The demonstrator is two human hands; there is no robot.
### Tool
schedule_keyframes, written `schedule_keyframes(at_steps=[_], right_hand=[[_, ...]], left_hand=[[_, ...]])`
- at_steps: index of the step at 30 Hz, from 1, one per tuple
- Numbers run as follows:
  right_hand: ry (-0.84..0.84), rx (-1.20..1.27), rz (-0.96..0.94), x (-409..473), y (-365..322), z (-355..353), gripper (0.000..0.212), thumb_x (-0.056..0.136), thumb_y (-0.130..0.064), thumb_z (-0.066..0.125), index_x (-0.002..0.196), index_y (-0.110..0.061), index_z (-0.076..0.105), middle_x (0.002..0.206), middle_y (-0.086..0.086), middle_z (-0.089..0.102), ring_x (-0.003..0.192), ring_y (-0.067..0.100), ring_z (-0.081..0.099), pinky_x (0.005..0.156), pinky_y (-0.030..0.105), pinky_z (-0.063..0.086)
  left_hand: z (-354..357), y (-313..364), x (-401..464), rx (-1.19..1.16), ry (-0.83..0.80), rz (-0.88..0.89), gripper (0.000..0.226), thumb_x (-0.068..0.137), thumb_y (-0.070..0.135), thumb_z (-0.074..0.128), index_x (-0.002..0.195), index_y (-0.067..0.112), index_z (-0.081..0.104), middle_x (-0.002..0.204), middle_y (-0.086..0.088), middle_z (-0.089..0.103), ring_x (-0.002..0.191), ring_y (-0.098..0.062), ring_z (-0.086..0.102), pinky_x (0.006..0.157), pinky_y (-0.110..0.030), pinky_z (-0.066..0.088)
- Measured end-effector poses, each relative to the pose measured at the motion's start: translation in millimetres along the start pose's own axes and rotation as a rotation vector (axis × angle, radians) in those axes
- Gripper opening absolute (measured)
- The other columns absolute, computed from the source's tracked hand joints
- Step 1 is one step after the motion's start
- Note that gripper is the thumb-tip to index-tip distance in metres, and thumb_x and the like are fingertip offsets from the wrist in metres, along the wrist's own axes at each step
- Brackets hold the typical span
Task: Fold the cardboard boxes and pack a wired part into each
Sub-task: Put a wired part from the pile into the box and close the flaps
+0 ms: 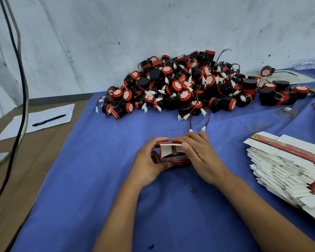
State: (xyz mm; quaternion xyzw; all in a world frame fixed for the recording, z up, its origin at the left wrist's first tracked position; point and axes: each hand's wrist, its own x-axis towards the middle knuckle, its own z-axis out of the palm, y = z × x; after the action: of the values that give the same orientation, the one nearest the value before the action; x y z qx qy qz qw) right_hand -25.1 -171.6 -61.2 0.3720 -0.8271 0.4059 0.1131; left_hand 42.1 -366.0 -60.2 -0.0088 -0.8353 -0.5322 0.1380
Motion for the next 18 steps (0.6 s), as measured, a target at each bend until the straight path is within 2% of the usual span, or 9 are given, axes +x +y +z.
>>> schedule_keyframes(at_steps=[2,4,6,11,13,14,16,18], right_hand=[[0.003,-0.008,0.021,2.1,-1.7,0.8,0.043,0.107,-0.047,0.031,0.133,-0.037,0.063,0.109,-0.013,0.055,0.115,0.014,0.039,0.102,0.018,0.032],[-0.007,0.004,0.022,2.3,-2.4,1.1,0.033,0.106,-0.032,0.049,0.137,-0.034,0.063,0.114,-0.009,0.055,0.115,0.014,0.038,0.104,0.018,0.032],[-0.04,0.037,0.03,0.8,-2.1,1.1,0.038,0.103,-0.021,0.059,0.139,-0.033,0.062,0.124,-0.006,0.054,0.118,0.011,0.038,0.106,0.018,0.033],[-0.152,0.061,0.073,-1.2,0.6,-0.8,0.039,0.105,-0.02,0.055,0.14,-0.037,0.061,0.146,-0.01,0.045,0.135,0.007,0.027,0.111,0.016,0.029],[-0.188,0.086,0.096,-1.7,0.6,-1.5,0.039,0.106,-0.018,0.052,0.14,-0.035,0.061,0.149,-0.012,0.041,0.139,0.005,0.023,0.109,0.01,0.026],[-0.175,0.087,0.092,-2.5,-0.2,-2.1,0.039,0.106,-0.016,0.053,0.139,-0.033,0.062,0.149,-0.011,0.042,0.139,0.006,0.025,0.107,0.008,0.026],[-0.063,0.081,0.046,-3.5,-1.5,-2.3,0.035,0.102,-0.01,0.059,0.132,-0.026,0.069,0.14,-0.006,0.051,0.132,0.009,0.041,0.104,0.009,0.033],[0.072,0.125,0.016,-4.2,-1.6,-1.8,0.029,0.096,-0.003,0.067,0.118,-0.017,0.078,0.126,-0.001,0.062,0.117,0.009,0.058,0.092,0.015,0.047]], left_hand=[[-0.4,-0.1,-0.2,-0.011,0.01,0.004,0.071,0.07,0.001,0.09,0.125,0.038,0.063,0.118,0.012,0.068,0.074,-0.019,0.06,0.076,-0.039,0.06],[-0.4,-0.6,-0.6,-0.041,0.008,0.006,0.072,0.07,0.001,0.09,0.126,0.037,0.062,0.12,0.011,0.068,0.092,-0.018,0.068,0.084,-0.04,0.061],[0.0,-0.2,-0.9,-0.055,0.008,-0.002,0.073,0.069,0.004,0.089,0.127,0.039,0.062,0.123,0.011,0.069,0.105,-0.019,0.07,0.09,-0.044,0.061],[2.0,-0.8,-1.7,0.004,0.035,0.026,0.071,0.067,0.011,0.089,0.126,0.038,0.063,0.121,0.014,0.068,0.099,-0.032,0.068,0.088,-0.05,0.06],[3.1,-0.1,-3.4,0.051,0.061,0.052,0.065,0.068,0.011,0.089,0.124,0.037,0.065,0.12,0.018,0.069,0.092,-0.025,0.067,0.085,-0.047,0.059],[3.9,0.4,-4.8,0.066,0.09,0.066,0.061,0.069,0.011,0.089,0.12,0.037,0.068,0.122,0.02,0.068,0.087,-0.02,0.067,0.082,-0.044,0.06],[5.6,0.3,-7.0,0.044,0.191,0.097,0.047,0.072,0.008,0.091,0.108,0.031,0.074,0.128,0.018,0.068,0.081,-0.013,0.068,0.075,-0.037,0.061],[7.3,-0.7,-8.0,0.008,0.283,0.131,0.031,0.073,0.004,0.091,0.095,0.023,0.079,0.119,0.012,0.074,0.09,-0.011,0.072,0.074,-0.035,0.061]])
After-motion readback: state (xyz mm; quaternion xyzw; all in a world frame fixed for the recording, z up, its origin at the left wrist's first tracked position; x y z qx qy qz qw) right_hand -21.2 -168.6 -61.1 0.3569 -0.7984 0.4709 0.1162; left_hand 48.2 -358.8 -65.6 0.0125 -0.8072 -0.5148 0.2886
